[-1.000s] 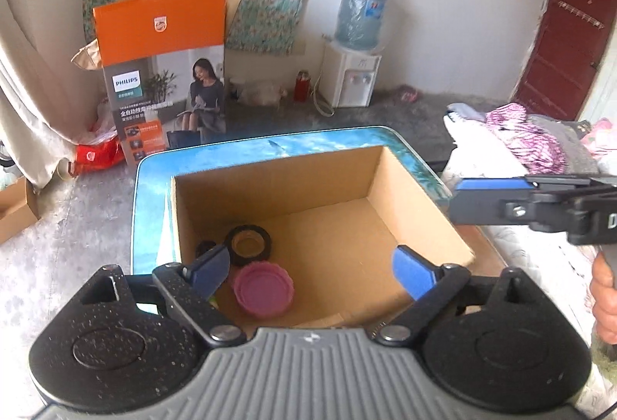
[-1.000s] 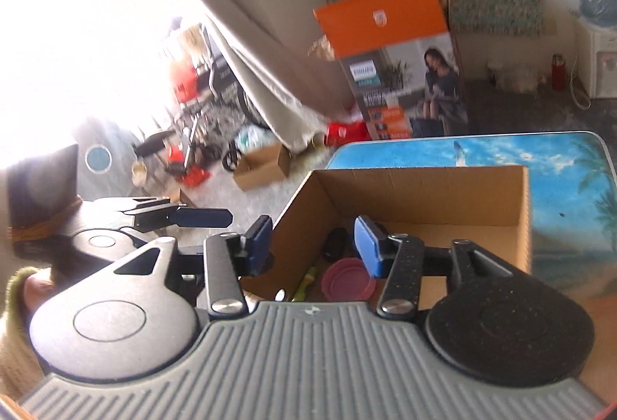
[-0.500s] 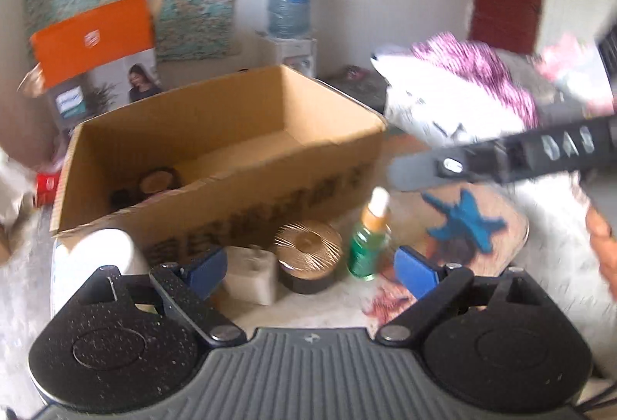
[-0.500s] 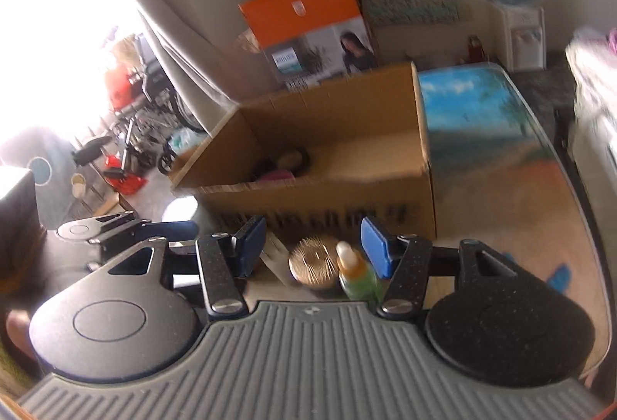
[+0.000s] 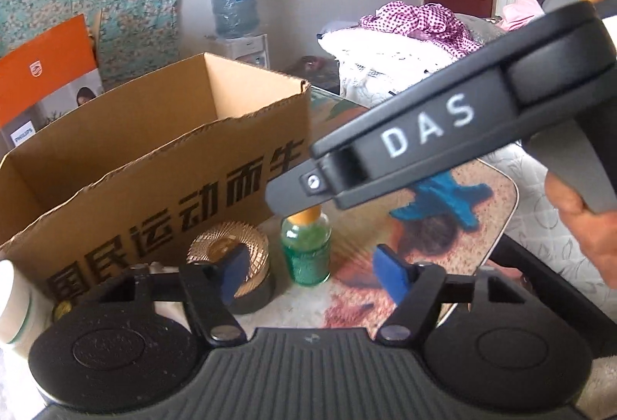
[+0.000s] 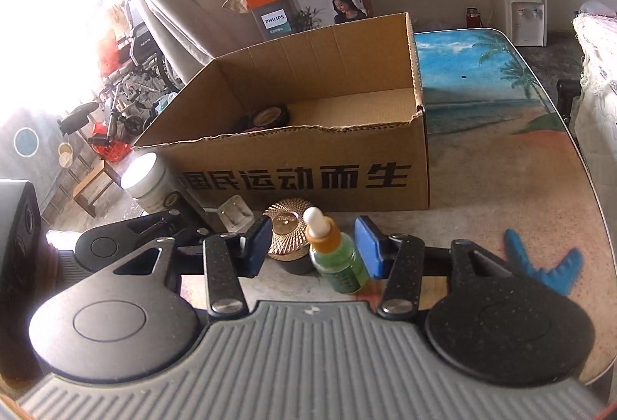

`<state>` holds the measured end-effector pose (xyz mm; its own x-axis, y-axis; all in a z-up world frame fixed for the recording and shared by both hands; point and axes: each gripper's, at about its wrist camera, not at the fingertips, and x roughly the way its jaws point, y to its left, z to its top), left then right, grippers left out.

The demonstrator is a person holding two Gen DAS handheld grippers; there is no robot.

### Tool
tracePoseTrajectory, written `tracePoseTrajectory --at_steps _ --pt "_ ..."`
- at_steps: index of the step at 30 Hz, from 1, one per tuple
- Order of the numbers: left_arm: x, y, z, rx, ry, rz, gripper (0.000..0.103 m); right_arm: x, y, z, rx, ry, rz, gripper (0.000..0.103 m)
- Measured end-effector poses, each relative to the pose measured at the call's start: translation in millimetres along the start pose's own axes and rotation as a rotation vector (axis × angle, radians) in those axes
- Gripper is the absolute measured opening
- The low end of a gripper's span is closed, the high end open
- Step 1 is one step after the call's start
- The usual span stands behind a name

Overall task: Organize rigid objects
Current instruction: 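Move the open right gripper to the green dropper bottle, then grasp the green dropper bottle around its body with the right gripper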

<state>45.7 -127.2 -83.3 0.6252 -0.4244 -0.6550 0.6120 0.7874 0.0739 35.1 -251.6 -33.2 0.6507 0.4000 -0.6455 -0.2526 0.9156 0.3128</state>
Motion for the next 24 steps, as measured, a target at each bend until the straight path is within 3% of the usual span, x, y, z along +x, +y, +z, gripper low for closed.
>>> tracePoseTrajectory --at_steps 4,9,18,24 --pt "10 -1 4 0.004 0.004 -0.006 0.057 6 -4 5 -0.010 0.006 0.008 0.031" --pt "18 -3 7 0.009 0.006 -0.012 0.055 13 -5 6 -0.029 0.021 0.014 0.020" --pt "27 -2 6 -0.010 0.031 -0.015 0.044 15 -6 6 -0.045 0.030 0.022 0.019" --pt "18 2 4 -0.037 0.037 -0.062 0.044 9 -4 3 -0.051 0.052 0.016 0.019"
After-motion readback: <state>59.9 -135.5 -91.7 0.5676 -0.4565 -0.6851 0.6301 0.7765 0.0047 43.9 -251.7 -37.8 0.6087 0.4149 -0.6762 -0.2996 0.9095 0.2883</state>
